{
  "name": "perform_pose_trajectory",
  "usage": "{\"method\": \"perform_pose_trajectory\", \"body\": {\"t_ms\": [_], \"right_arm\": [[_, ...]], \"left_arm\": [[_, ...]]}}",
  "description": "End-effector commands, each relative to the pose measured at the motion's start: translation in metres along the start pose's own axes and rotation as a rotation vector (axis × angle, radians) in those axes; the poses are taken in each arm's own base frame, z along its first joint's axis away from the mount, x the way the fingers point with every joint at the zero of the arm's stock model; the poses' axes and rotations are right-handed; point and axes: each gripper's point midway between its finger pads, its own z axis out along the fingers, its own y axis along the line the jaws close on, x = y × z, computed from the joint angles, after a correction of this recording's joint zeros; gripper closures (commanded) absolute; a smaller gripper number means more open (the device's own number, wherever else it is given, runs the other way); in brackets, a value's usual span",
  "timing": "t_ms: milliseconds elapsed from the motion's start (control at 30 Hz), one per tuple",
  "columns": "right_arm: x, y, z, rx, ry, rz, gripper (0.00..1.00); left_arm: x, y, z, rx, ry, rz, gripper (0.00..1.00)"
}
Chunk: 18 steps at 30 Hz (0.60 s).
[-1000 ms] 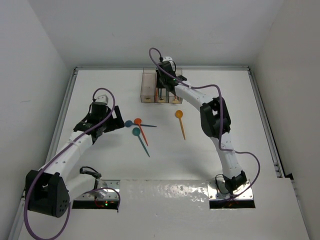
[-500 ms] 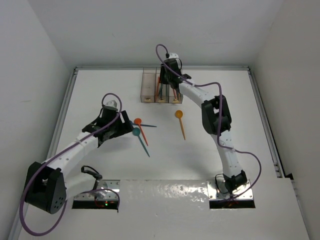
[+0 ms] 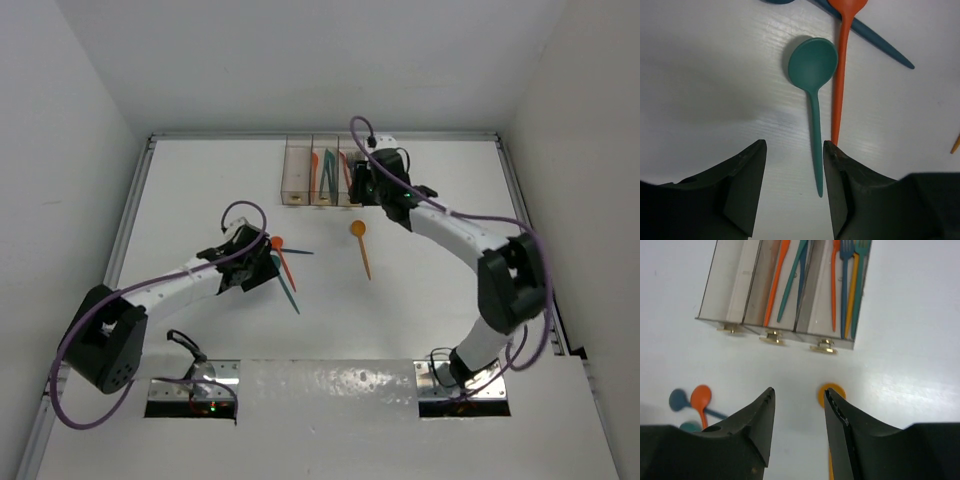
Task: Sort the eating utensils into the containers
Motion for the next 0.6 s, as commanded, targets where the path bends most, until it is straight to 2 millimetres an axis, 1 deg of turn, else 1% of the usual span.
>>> {"method": "perform_pose_trajectory", "body": {"t_ms": [0,33,67,100,133,167,200,233,267,300,333,367,400,433,467,533,567], "right_arm": [[0.005,-0.003,-0.034,-0.027,-0.043,0.03,0.57],[0.0,-0.003,-0.051,-0.044,-0.068,0.032,0.57],[0.018,-0.01,-0.056,-0.033,-0.032,0.027,0.57],[0.022,-0.012,-0.063,-0.036,-0.028,0.025,0.57],[0.019,-0.013,-0.076,-0.044,-0.046,0.027,0.57],[0.035,-0.018,-0.081,-0.04,-0.013,0.022,0.57],[0.039,-0.019,-0.087,-0.047,-0.009,0.022,0.57],[0.036,-0.019,-0.098,-0.061,-0.028,0.025,0.57],[0.049,-0.022,-0.102,-0.064,-0.007,0.025,0.57],[0.055,-0.024,-0.107,-0.067,0.006,0.024,0.57],[0.053,-0.024,-0.117,-0.078,-0.016,0.036,0.57],[0.066,-0.028,-0.12,-0.073,0.01,0.037,0.57],[0.069,-0.029,-0.124,-0.078,0.01,0.04,0.57],[0.077,-0.032,-0.127,-0.077,0.02,0.048,0.57],[0.076,-0.032,-0.135,-0.087,0.008,0.05,0.57],[0.083,-0.034,-0.141,-0.089,0.014,0.06,0.57],[0.081,-0.035,-0.149,-0.096,-0.001,0.062,0.57]], "left_arm": [[-0.006,-0.017,0.003,-0.01,-0.036,-0.055,0.53],[-0.002,-0.016,0.008,-0.031,-0.029,-0.045,0.54],[-0.002,-0.021,0.008,-0.032,-0.033,-0.042,0.54],[-0.001,-0.023,0.01,-0.04,-0.03,-0.04,0.54],[0.003,-0.021,0.015,-0.065,-0.017,-0.032,0.55],[0.002,-0.024,0.015,-0.072,-0.016,-0.034,0.56],[0.002,-0.024,0.018,-0.083,-0.016,-0.035,0.57],[0.005,-0.023,0.021,-0.1,-0.008,-0.033,0.58],[0.004,-0.026,0.021,-0.098,-0.011,-0.032,0.58],[0.003,-0.027,0.022,-0.103,-0.019,-0.031,0.59],[0.003,-0.028,0.022,-0.109,-0.021,-0.031,0.59],[0.003,-0.028,0.022,-0.119,-0.022,-0.034,0.59],[0.005,-0.025,0.026,-0.139,-0.014,-0.031,0.61],[0.006,-0.023,0.025,-0.161,-0.005,-0.027,0.62],[0.007,-0.022,0.026,-0.172,-0.001,-0.027,0.63],[0.012,-0.018,0.029,-0.192,0.017,-0.018,0.64],[0.014,-0.016,0.031,-0.201,0.023,-0.02,0.65]]}}
